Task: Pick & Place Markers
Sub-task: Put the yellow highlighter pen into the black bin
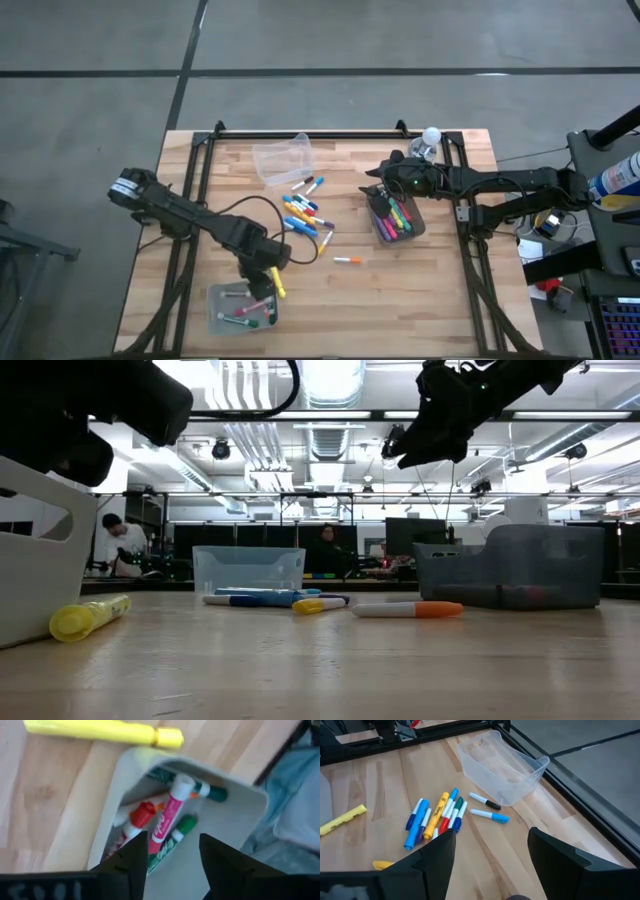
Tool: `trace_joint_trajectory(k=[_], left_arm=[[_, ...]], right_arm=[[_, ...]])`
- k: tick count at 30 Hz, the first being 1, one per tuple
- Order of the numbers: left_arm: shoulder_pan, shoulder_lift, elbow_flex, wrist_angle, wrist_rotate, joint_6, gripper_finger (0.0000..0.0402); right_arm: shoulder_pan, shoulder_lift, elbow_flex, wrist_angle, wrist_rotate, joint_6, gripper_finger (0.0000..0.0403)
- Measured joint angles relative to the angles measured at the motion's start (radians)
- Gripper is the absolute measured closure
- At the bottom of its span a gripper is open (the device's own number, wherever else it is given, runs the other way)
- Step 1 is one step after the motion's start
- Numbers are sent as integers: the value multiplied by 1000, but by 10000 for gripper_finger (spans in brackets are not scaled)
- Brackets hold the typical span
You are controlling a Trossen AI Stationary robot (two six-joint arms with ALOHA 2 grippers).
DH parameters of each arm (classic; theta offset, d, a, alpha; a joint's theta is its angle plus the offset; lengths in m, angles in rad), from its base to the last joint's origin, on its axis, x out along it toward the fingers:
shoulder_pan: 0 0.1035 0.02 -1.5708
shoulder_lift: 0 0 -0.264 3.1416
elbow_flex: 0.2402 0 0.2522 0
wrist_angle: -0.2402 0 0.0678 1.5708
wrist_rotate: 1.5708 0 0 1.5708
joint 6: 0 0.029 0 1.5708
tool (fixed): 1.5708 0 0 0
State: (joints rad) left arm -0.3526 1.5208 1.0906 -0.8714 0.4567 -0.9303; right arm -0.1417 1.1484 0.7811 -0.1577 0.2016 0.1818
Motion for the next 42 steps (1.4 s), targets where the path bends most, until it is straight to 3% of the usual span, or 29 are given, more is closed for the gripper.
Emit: trace_joint_trajectory(k=[3,10,13,15,18,22,31,42], left_arm=[[4,0,7,-47,10,96,230],[19,0,33,-235,-94,299,230],[24,0,43,-328,-221,396,229],[23,0,43,-333,-361,521,229],[16,0,31,-291,-580,713,229],[15,0,0,-165,-714,893,229],[2,43,-54,-109,-726,1171,229],[-10,49,-56,-4,-682,1245,229]], right_arm=[[0,0,0,-3,0,-1,165],[0,0,-1,-2,0,0,165],[0,0,-1,6,0,-1,165],[0,0,-1,15,1,-6,165],[0,0,-1,19,1,-16,165],[0,0,-1,20,7,-24,165],[0,0,-1,50,11,-61,165],[-1,1,-8,65,10,-77,165]])
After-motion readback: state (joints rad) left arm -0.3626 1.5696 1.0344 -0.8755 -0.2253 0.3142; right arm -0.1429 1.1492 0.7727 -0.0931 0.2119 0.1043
